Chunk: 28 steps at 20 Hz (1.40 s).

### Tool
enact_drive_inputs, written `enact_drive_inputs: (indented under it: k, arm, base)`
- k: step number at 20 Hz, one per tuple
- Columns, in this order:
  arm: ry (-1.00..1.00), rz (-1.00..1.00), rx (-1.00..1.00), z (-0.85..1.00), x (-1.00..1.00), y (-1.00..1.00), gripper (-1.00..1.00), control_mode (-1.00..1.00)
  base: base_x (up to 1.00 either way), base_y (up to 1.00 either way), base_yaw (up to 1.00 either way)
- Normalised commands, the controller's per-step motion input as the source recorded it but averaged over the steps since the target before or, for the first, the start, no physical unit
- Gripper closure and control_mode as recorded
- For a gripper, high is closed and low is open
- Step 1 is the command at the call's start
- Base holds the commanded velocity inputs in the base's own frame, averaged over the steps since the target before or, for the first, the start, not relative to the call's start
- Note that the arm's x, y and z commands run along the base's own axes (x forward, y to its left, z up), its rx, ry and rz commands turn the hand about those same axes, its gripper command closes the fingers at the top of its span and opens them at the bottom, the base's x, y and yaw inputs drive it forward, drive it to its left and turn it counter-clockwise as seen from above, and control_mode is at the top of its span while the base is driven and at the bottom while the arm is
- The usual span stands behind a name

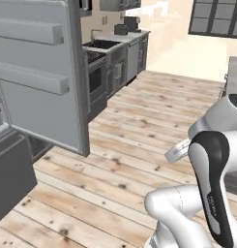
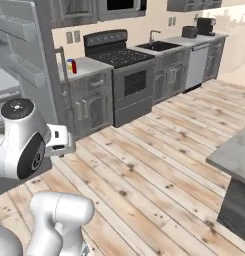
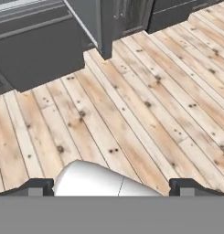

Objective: Place the mayonnaise and ketchup from the counter to the top shelf of the fridge. If the existing items in the fridge are on the top shelf, move them to other shelves.

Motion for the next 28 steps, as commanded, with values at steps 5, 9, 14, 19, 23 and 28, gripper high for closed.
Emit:
enact_drive_inputs:
  k: [5, 9, 14, 19, 23, 28]
  arm:
    - [0.0, 0.0, 0.0, 0.0, 0.0, 0.0, -1.0, 1.0]
    - [0.0, 0.0, 0.0, 0.0, 0.0, 0.0, -1.0, 1.0]
    - [0.0, 0.0, 0.0, 0.0, 0.0, 0.0, -1.0, 1.0]
    - [0.0, 0.0, 0.0, 0.0, 0.0, 0.0, -1.0, 1.0]
    - [0.0, 0.0, 0.0, 0.0, 0.0, 0.0, -1.0, 1.0]
    - [0.0, 0.0, 0.0, 0.0, 0.0, 0.0, -1.0, 1.0]
  base:
    - [0.96, 0.52, -0.44]
    - [1.0, 0.54, -0.17]
    - [0.86, -0.8, -0.11]
    - [0.7, -0.66, -0.24]
    - [1.0, 0.37, -0.08]
    - [1.0, 0.07, 0.0]
